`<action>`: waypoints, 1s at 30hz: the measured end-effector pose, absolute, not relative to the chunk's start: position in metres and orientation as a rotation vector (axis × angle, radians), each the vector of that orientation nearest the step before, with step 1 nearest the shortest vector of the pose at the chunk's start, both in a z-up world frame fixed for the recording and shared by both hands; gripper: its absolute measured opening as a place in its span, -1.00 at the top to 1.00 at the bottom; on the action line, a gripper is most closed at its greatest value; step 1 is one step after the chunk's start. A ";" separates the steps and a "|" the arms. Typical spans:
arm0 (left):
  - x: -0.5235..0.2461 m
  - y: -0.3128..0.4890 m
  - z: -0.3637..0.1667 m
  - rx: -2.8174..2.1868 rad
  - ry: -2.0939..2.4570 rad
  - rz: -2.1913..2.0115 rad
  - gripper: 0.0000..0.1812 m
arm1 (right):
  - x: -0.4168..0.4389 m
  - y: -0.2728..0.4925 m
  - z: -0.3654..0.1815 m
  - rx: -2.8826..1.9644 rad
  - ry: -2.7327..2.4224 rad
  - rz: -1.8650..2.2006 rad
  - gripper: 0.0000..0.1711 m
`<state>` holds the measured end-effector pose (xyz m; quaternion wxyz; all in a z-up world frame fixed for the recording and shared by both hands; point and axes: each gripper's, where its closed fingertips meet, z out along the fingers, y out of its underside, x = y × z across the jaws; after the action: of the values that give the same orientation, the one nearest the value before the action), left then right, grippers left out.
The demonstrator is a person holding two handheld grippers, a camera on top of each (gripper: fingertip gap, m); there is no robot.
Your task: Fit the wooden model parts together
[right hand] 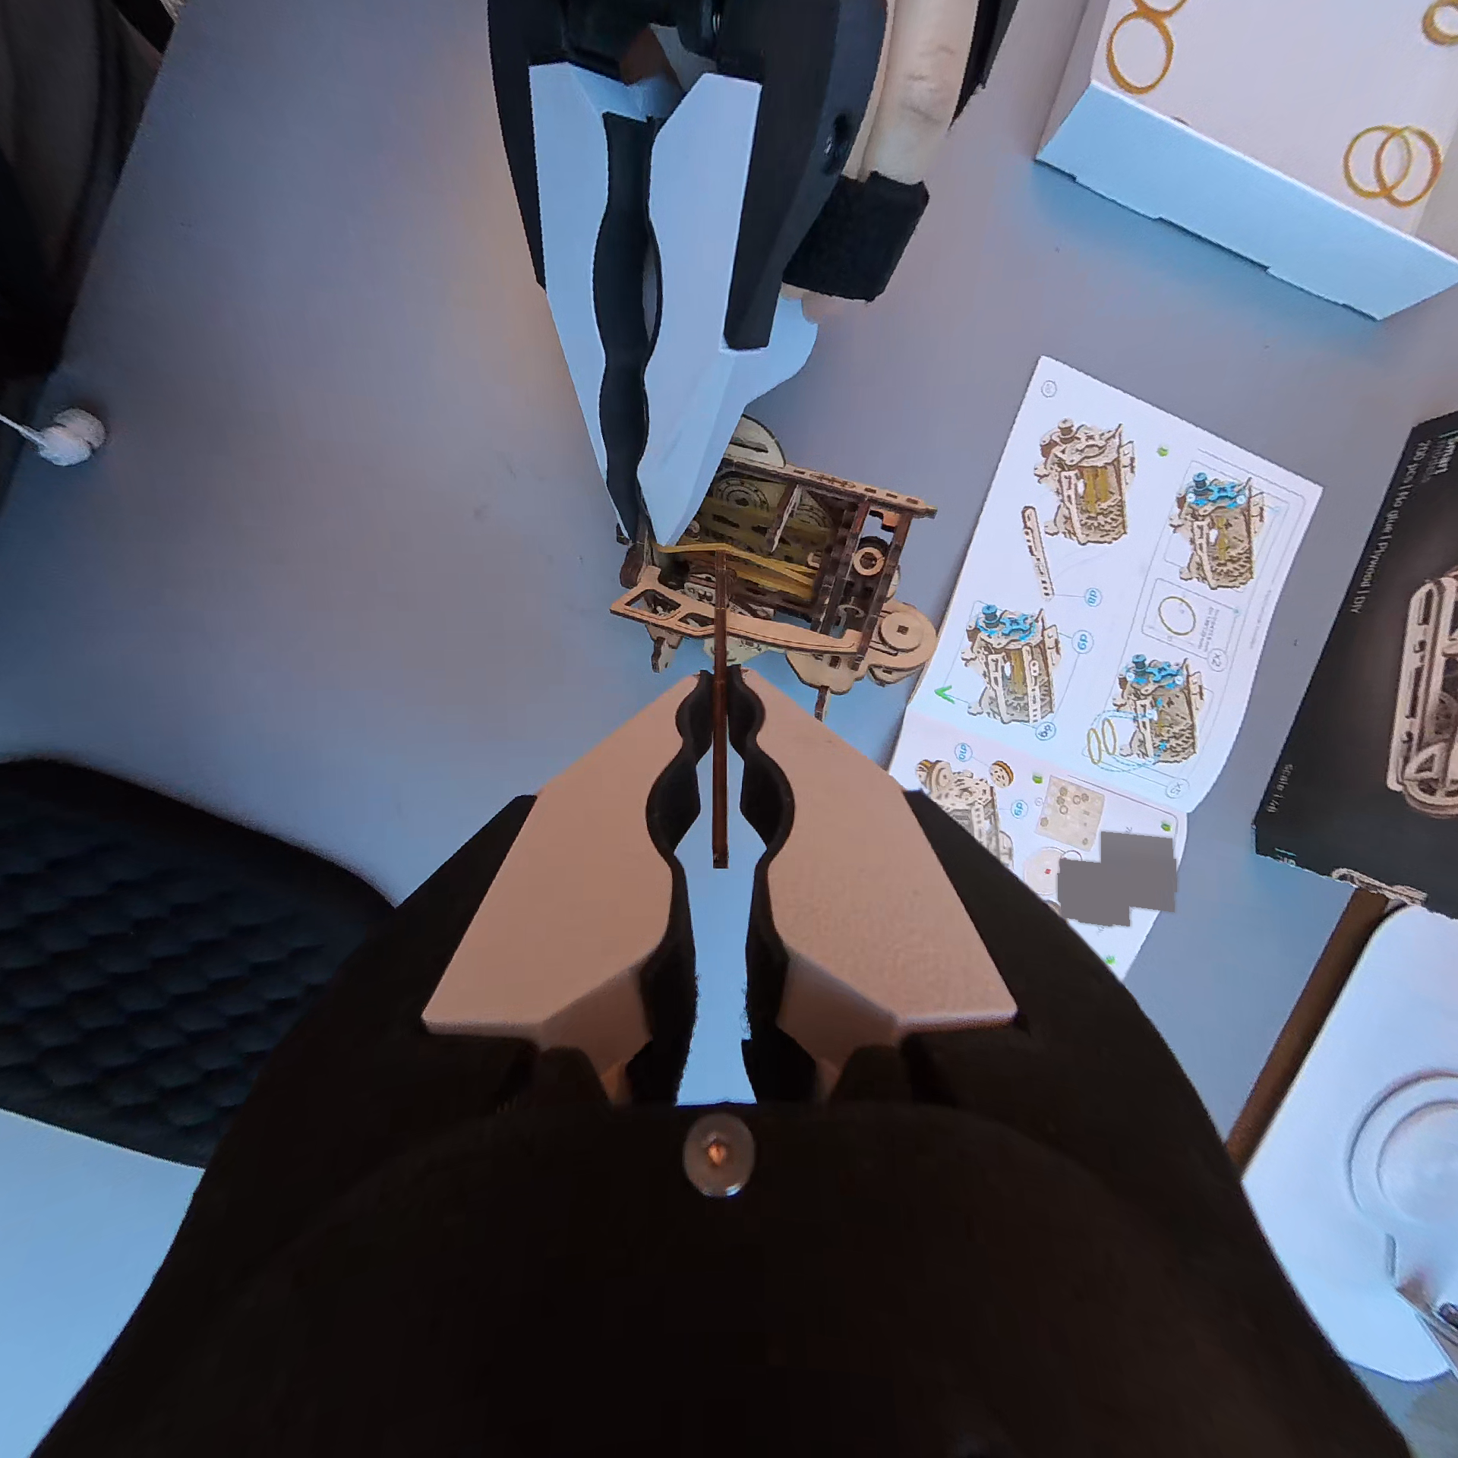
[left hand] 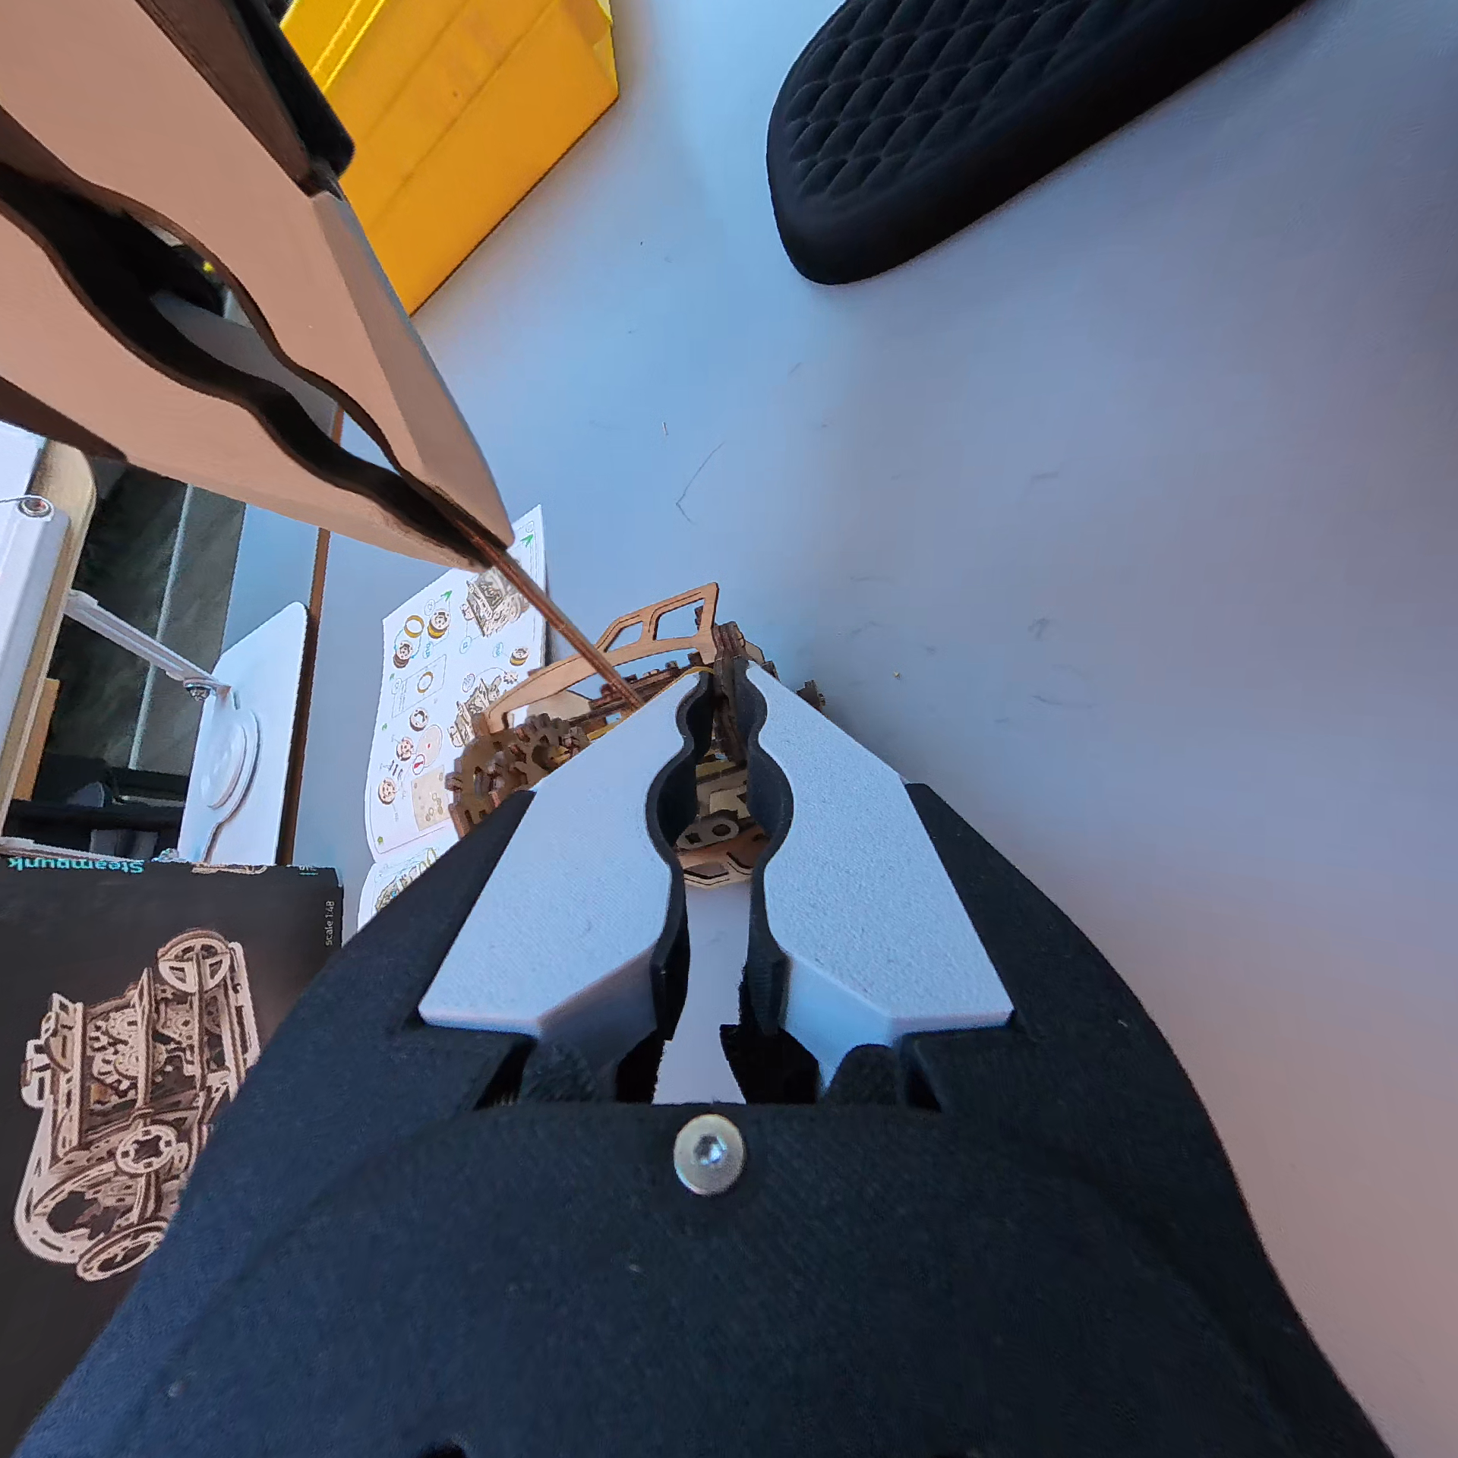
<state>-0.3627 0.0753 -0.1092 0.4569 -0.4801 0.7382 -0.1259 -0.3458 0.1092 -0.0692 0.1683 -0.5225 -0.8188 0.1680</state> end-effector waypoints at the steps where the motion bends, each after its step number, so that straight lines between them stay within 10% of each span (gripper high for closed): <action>1: -0.363 0.075 -0.109 -1.184 1.817 -0.312 0.97 | -0.346 0.109 -0.070 -1.495 -2.328 0.480 0.98; 30: -0.373 0.076 -0.110 -1.196 1.777 -0.311 0.97 | -0.351 0.099 -0.073 -1.515 -2.295 0.497 0.98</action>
<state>-0.3726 0.0759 -0.1099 0.4695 -0.4878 0.7250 -0.1268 -0.3511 0.0990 -0.0726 0.1729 -0.5340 -0.8089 0.1750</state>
